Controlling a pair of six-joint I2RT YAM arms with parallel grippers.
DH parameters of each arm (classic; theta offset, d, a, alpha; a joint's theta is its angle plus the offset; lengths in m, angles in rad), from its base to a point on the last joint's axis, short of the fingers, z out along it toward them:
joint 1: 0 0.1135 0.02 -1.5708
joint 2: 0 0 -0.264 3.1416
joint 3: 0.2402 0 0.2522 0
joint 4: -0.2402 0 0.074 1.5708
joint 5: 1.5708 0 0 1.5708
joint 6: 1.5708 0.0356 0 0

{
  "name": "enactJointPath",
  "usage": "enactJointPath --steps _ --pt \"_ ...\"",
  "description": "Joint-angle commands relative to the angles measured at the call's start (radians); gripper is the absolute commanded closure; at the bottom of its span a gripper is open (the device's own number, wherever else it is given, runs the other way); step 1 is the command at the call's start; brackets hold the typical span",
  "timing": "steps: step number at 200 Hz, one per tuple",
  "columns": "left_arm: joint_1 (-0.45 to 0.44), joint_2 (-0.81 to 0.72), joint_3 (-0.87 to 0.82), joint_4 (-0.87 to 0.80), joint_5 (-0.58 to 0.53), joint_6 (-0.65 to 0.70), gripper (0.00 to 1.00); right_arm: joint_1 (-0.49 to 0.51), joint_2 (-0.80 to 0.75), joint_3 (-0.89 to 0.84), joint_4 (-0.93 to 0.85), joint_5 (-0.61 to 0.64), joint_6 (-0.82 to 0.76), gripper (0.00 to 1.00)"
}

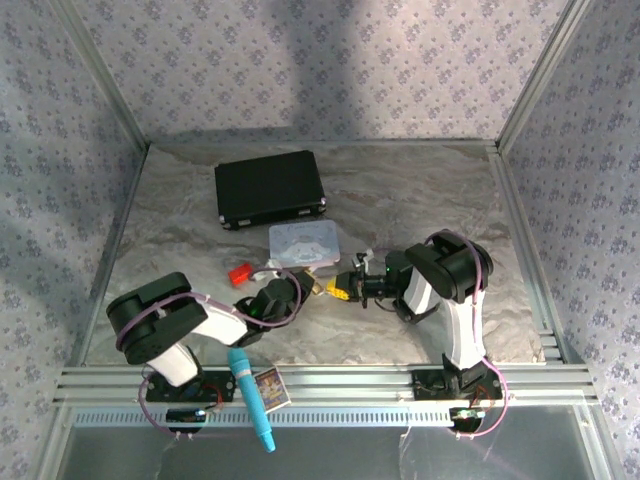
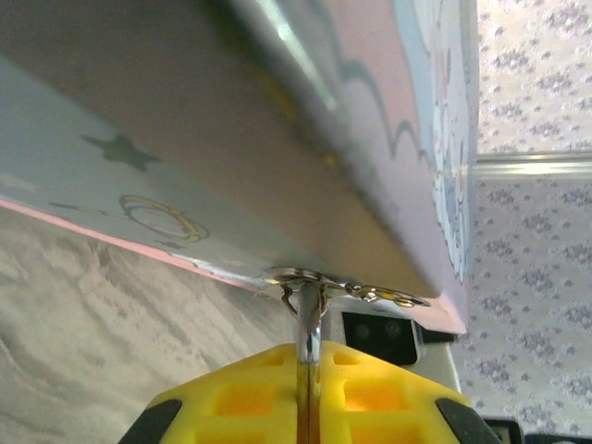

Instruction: Unlock the padlock with the key

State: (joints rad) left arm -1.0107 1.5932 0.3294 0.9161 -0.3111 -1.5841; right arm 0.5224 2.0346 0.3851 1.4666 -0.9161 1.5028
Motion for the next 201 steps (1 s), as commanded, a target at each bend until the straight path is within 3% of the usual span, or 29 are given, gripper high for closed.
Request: enactJointPath --steps 1,50,84,119,146,173,201 --pt "-0.048 0.012 0.035 0.078 0.148 -0.014 1.00 0.026 0.030 0.018 -0.071 0.084 0.004 1.00" --pt "-0.046 -0.013 0.021 0.012 0.098 -0.037 1.00 0.036 0.018 -0.012 -0.070 0.109 -0.008 1.00" --pt "-0.034 -0.097 0.109 -0.389 0.054 0.014 1.00 0.018 -0.009 -0.086 -0.084 0.137 -0.062 1.00" --pt "-0.038 -0.118 0.126 -0.468 0.005 0.046 0.98 0.019 -0.069 -0.115 -0.183 0.173 -0.154 1.00" --pt "0.003 -0.106 0.226 -0.672 0.034 0.148 0.94 0.047 -0.204 -0.080 -0.528 0.231 -0.325 1.00" --pt "0.031 -0.072 0.286 -0.719 0.080 0.230 0.94 0.078 -0.346 0.008 -0.903 0.324 -0.510 1.00" --pt "0.030 -0.061 0.293 -0.760 0.063 0.260 0.89 0.077 -0.429 0.083 -1.126 0.404 -0.614 0.98"
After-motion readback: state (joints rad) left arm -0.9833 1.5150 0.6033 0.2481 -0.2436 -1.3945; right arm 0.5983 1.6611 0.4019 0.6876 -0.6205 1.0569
